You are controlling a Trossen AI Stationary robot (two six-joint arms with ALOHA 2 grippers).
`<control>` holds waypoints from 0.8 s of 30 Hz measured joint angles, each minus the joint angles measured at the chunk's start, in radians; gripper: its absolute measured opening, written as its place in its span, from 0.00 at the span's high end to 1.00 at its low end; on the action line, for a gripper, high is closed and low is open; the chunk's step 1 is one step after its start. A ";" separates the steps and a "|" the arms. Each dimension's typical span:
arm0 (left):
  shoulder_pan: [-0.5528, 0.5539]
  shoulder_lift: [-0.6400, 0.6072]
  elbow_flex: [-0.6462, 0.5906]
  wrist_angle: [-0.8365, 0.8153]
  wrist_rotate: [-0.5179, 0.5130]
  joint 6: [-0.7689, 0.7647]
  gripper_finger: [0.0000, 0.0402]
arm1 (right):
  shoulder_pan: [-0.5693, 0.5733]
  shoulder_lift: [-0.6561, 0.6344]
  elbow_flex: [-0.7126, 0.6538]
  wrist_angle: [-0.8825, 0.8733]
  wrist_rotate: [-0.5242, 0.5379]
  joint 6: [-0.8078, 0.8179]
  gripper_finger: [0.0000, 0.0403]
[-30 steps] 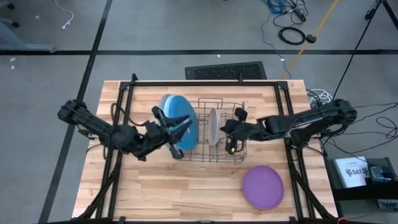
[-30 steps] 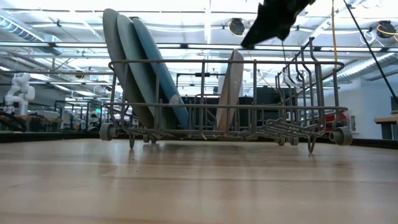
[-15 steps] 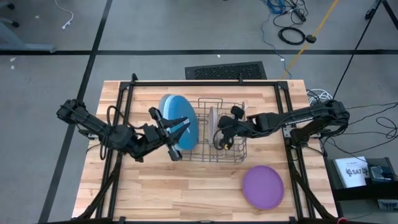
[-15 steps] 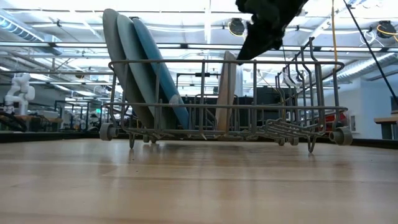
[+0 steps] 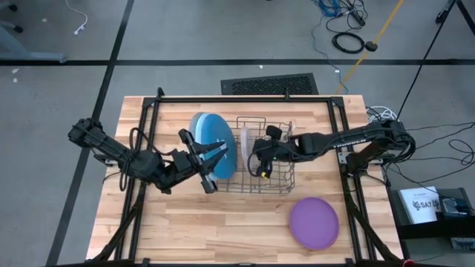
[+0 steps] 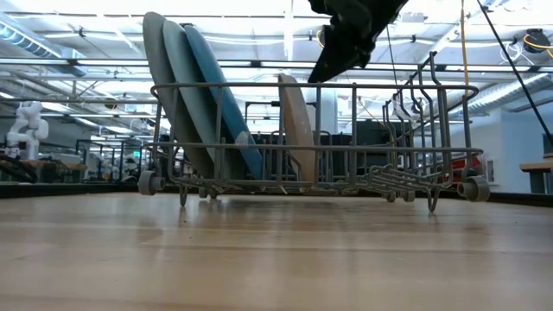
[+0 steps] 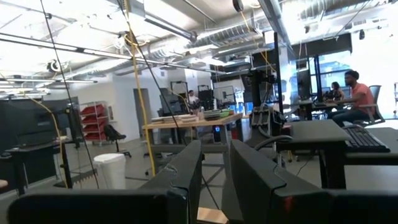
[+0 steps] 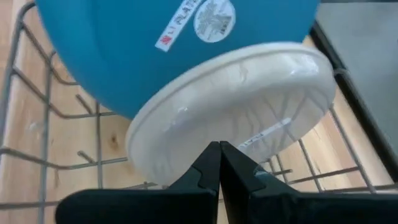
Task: Sort dishes
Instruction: Put the violet plate into the dish rack
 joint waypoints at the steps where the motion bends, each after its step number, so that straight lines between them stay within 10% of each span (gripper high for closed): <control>1: 0.000 0.000 0.000 0.000 0.000 0.000 0.78 | 0.000 0.000 0.000 0.004 -0.009 -0.009 1.00; 24: -0.020 0.000 0.000 -0.063 -0.049 -0.008 0.78 | 0.174 -0.209 0.000 -0.143 0.006 -0.008 1.00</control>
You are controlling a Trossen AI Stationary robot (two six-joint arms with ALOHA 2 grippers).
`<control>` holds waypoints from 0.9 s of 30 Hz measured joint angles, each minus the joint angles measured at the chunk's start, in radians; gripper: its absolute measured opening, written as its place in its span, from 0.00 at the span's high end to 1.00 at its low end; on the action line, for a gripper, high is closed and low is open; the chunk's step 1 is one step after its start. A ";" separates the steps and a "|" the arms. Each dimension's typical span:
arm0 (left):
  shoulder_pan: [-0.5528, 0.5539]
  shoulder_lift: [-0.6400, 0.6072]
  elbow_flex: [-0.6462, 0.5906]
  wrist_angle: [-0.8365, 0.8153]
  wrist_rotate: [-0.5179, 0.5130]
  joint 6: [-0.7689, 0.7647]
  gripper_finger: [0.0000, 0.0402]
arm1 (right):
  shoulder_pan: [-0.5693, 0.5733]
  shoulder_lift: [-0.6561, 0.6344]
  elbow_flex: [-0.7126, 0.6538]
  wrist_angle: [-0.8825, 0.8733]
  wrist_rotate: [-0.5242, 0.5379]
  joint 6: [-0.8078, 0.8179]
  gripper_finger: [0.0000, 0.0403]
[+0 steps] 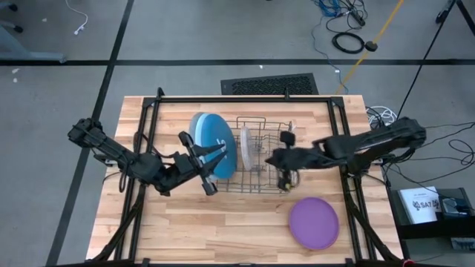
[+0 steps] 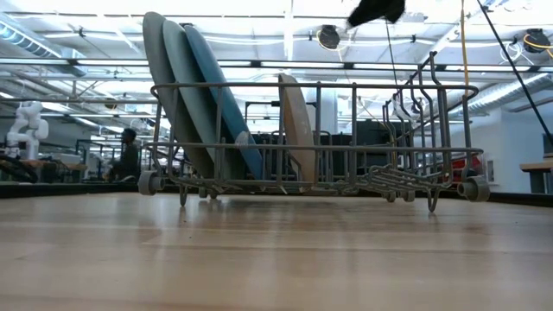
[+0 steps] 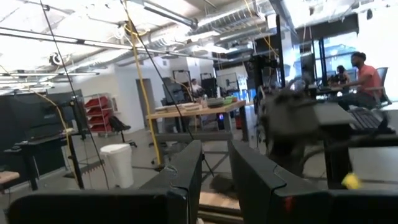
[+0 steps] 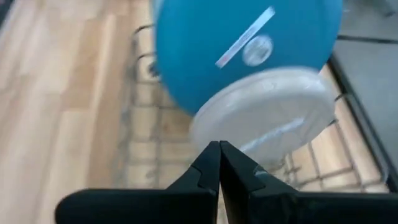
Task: Sort dishes
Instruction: Put the violet plate into the dish rack
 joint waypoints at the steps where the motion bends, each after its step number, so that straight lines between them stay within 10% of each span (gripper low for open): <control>1: 0.000 0.000 0.000 -0.012 0.001 -0.009 0.78 | 0.023 -0.019 0.000 -0.040 -0.004 0.024 1.00; 15: 0.005 0.001 0.000 -0.050 0.001 -0.019 0.78 | 0.364 -0.007 0.000 -0.420 -0.238 0.571 0.97; 27: 0.007 0.001 0.000 -0.084 0.009 -0.044 0.78 | 0.444 0.134 -0.147 -0.531 -0.261 0.731 0.59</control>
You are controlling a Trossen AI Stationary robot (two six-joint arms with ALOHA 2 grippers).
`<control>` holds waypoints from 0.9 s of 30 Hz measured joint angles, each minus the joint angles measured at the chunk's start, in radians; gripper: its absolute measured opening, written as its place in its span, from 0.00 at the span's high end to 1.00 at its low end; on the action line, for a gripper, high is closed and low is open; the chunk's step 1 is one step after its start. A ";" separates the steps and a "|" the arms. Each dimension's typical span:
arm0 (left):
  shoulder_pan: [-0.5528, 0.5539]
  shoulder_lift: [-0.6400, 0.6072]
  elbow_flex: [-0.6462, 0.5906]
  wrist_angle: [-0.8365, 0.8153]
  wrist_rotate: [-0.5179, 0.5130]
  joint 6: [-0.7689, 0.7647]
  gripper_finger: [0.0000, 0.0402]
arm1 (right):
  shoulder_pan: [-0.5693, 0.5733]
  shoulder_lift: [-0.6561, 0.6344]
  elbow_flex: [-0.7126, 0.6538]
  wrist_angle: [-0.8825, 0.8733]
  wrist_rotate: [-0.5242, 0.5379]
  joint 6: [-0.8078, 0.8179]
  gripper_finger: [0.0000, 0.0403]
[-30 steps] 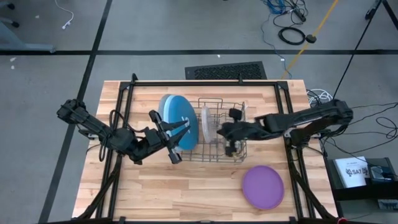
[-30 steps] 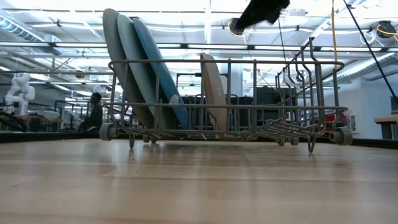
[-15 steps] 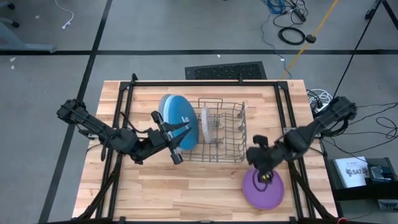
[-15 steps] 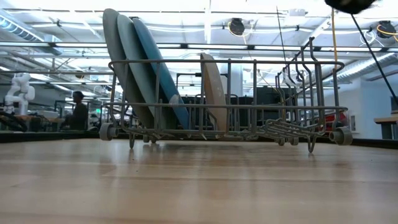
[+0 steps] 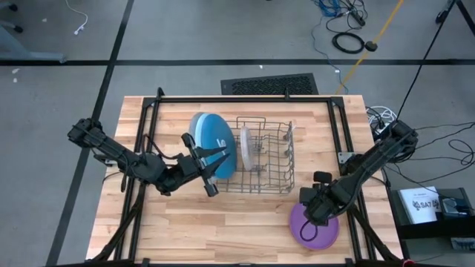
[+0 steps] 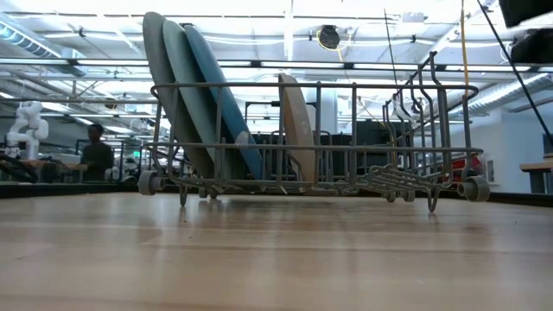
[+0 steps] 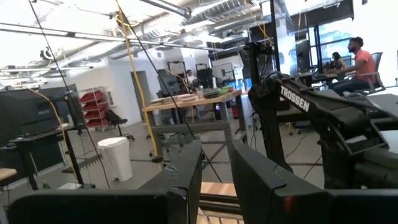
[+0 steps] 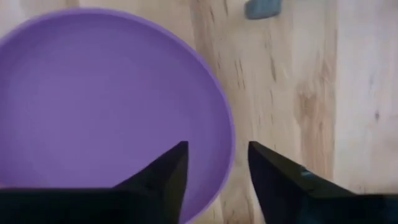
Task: Sort dishes
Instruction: Put the violet plate into the dish rack
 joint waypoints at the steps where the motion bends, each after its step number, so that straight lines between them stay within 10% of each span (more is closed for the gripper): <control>1: 0.000 0.000 0.000 -0.009 0.000 -0.011 0.78 | -0.003 -0.002 -0.018 0.025 0.000 -0.019 0.57; 18: 0.000 0.006 0.000 -0.067 0.001 -0.057 0.78 | -0.159 -0.037 -0.258 0.288 -0.082 -0.252 0.61; 27: 0.000 0.006 0.000 -0.092 0.001 -0.079 0.78 | -0.165 -0.038 -0.258 0.312 -0.086 -0.277 0.92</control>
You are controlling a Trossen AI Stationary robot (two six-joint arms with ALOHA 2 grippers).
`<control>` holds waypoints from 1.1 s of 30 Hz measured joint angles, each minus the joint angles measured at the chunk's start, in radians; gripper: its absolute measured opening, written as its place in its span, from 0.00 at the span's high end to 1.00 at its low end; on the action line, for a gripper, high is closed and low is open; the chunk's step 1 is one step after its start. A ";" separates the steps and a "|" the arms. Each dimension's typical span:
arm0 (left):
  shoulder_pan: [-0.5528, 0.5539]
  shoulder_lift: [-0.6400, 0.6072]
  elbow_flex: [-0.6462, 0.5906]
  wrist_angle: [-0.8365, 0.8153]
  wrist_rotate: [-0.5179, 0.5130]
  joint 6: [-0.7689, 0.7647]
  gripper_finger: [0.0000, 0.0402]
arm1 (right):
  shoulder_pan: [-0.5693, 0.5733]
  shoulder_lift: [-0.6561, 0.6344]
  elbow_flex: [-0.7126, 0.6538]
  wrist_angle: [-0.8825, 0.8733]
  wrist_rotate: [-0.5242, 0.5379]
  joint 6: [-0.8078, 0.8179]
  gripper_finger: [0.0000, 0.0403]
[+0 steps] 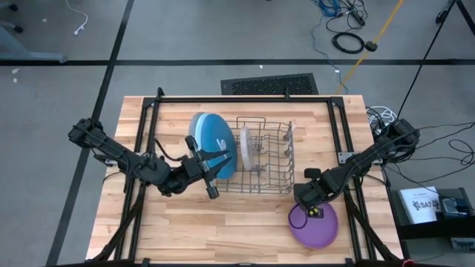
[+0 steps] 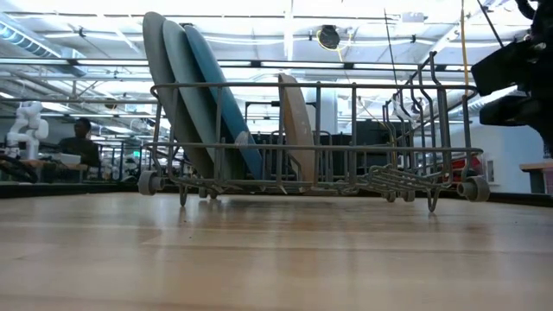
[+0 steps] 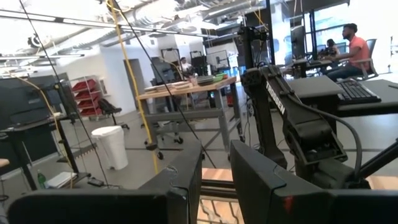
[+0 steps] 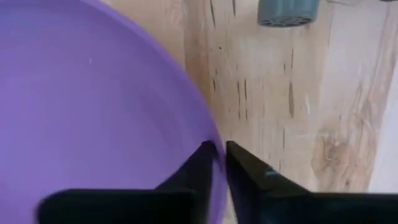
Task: Sort dishes
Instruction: Put the violet plate into the dish rack
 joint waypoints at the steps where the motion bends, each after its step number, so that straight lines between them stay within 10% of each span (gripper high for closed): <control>1: 0.000 0.000 0.000 -0.003 0.000 0.000 0.78 | 0.000 0.000 0.000 -0.001 -0.005 -0.003 0.96; 13: 0.000 0.000 0.000 -0.002 0.000 0.000 0.78 | 0.000 -0.050 0.026 -0.026 -0.004 0.001 0.99; 33: 0.008 0.000 0.000 -0.008 -0.001 0.000 0.78 | 0.024 -0.157 0.485 -0.351 0.371 -0.164 1.00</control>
